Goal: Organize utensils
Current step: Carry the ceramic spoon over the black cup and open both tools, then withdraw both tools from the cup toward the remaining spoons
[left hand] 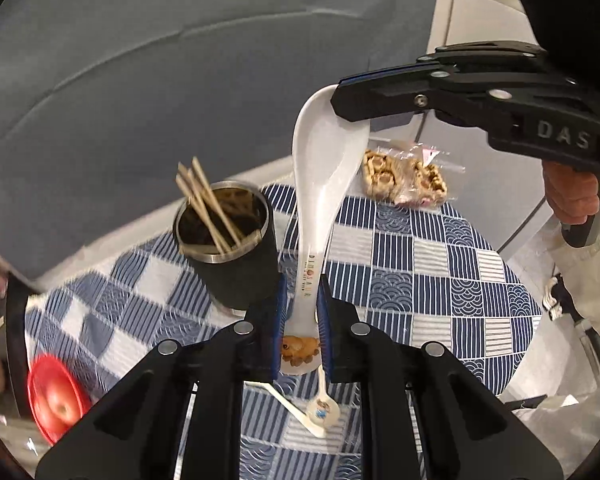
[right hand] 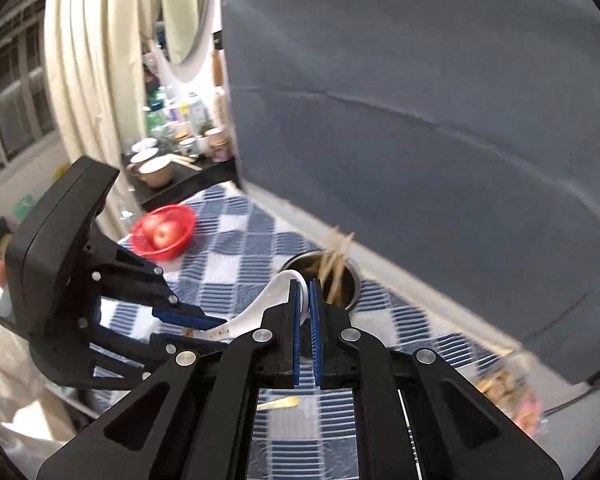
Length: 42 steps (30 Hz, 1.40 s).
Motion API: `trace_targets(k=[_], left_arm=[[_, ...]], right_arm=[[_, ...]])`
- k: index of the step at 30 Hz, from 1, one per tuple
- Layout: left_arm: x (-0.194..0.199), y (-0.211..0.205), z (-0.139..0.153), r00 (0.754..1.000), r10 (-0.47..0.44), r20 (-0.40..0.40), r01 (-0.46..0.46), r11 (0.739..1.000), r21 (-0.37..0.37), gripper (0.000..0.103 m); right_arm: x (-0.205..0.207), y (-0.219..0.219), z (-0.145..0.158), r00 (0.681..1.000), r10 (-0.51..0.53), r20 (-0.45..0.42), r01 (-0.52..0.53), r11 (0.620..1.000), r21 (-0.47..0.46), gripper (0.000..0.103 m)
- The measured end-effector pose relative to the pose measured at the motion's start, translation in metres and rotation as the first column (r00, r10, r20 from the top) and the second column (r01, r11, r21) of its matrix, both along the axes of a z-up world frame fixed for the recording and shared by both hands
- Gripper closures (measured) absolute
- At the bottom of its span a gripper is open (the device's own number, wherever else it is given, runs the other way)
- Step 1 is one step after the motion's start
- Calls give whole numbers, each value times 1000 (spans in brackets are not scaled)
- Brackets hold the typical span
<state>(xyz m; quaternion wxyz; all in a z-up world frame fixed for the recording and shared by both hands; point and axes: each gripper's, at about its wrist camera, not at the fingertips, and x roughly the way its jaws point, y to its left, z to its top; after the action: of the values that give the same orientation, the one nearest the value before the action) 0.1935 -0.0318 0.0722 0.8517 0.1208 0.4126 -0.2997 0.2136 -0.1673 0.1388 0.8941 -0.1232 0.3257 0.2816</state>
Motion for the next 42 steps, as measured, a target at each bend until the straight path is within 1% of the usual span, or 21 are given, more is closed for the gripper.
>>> trace_targets(k=[5, 8, 11, 16, 21, 24, 26, 28, 29, 30, 31, 32, 33, 34, 35, 36, 38, 39, 41, 42], left_arm=[[29, 0, 10, 995, -98, 11, 99, 995, -23, 90], [50, 0, 12, 988, -152, 20, 152, 987, -45, 90], [68, 0, 7, 981, -191, 17, 192, 980, -57, 90], [93, 1, -8, 968, -249, 11, 249, 966, -71, 89], [114, 2, -32, 955, -296, -6, 295, 953, -68, 89], [125, 1, -48, 948, -317, -25, 315, 947, -68, 89], [129, 1, -56, 941, -337, -28, 334, 940, -78, 87], [124, 3, -59, 937, -349, 18, 349, 934, -72, 68], [121, 5, -58, 934, -355, 28, 356, 931, -75, 42], [118, 10, -57, 934, -356, 41, 358, 930, -84, 21], [115, 15, -56, 933, -354, 56, 358, 929, -95, 17], [110, 23, -54, 935, -347, 76, 353, 930, -104, 17], [106, 29, -53, 938, -335, 88, 343, 933, -109, 16], [102, 36, -53, 943, -320, 92, 330, 937, -114, 13], [100, 40, -52, 947, -307, 93, 316, 942, -114, 6], [97, 45, -52, 955, -282, 97, 292, 950, -112, 6], [92, 51, -52, 962, -260, 87, 269, 957, -111, 6], [87, 54, -53, 965, -249, 84, 256, 961, -100, 6], [80, 56, -56, 969, -226, 96, 233, 970, -66, 6], [80, 60, -56, 971, -219, 98, 225, 973, -58, 6]], right_arm=[[12, 7, 16, 995, -86, 49, 88, 995, -43, 98], [20, 11, 20, 988, -136, 68, 140, 988, -62, 98], [31, 17, 19, 981, -177, 77, 184, 979, -92, 98], [50, 26, 8, 972, -226, 68, 233, 965, -121, 98], [66, 34, -11, 963, -265, 47, 269, 954, -132, 97], [75, 43, -26, 957, -287, 38, 290, 944, -158, 97], [80, 47, -32, 958, -288, 12, 286, 946, -152, 97], [83, 52, -41, 960, -280, -18, 274, 950, -146, 96], [84, 52, -45, 959, -281, -33, 274, 952, -140, 93], [84, 52, -45, 958, -284, -41, 277, 952, -130, 88], [83, 47, -45, 955, -292, -52, 286, 953, -99, 67], [81, 43, -45, 951, -303, -54, 299, 951, -75, 42], [79, 39, -44, 948, -314, -53, 312, 949, -56, 36], [76, 32, -42, 942, -331, -59, 330, 944, -25, 35], [75, 26, -43, 938, -340, -67, 340, 940, -14, 35], [73, 21, -44, 931, -356, -77, 356, 934, -8, 33], [68, 14, -47, 924, -372, -84, 373, 928, -6, 28], [65, 12, -49, 922, -377, -89, 378, 926, -4, 28], [61, 11, -57, 917, -383, -106, 385, 923, -2, 23], [57, 9, -63, 910, -399, -116, 401, 916, -4, 22]])
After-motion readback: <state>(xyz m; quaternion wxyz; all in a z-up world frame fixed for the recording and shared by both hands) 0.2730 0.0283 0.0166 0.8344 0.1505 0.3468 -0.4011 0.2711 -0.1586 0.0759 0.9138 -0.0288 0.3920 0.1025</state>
